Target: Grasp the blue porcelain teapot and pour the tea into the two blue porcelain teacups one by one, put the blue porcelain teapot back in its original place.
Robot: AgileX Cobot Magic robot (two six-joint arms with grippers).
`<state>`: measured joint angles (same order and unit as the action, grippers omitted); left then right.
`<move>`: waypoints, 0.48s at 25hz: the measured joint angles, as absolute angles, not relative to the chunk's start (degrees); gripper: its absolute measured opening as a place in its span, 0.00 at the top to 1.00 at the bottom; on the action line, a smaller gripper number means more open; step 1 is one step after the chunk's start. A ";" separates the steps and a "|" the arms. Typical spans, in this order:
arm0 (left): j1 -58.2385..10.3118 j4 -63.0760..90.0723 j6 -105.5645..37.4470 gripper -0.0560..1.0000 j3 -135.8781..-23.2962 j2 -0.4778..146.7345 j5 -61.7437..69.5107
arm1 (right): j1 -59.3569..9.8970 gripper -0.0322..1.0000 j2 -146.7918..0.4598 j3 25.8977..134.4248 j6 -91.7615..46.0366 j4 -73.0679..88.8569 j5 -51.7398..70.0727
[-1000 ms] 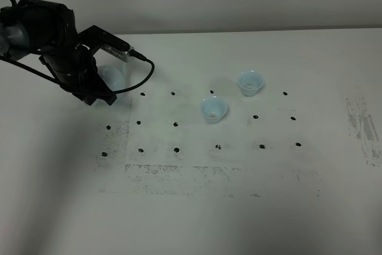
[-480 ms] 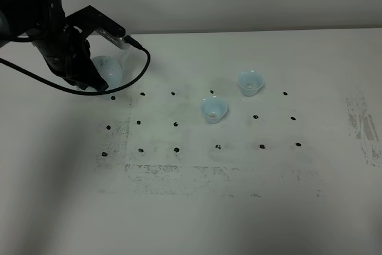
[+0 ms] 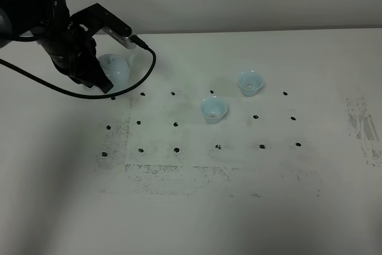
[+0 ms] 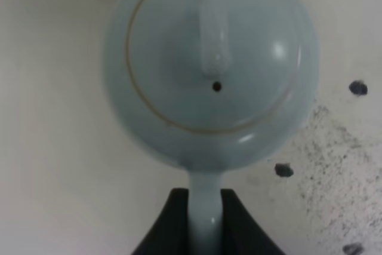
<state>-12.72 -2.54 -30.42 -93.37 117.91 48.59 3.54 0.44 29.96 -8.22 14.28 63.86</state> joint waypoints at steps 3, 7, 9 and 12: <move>-12.72 -1.98 -30.90 0.86 -93.37 117.91 48.30 | 3.54 0.74 0.44 29.96 -8.22 14.32 63.86; -12.83 -1.15 -33.28 0.86 -93.37 117.91 46.39 | 3.54 0.74 0.44 29.96 -8.22 14.32 63.86; -13.15 0.00 -35.90 0.86 -93.37 117.91 45.32 | 3.54 0.74 0.44 29.96 -8.22 14.32 63.86; -13.83 2.42 -41.33 0.86 -93.37 117.91 44.27 | 3.54 0.74 0.44 29.96 -8.22 14.32 63.86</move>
<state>-13.83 2.42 -41.33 -93.37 117.91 44.27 3.54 0.44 29.96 -8.22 14.32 63.86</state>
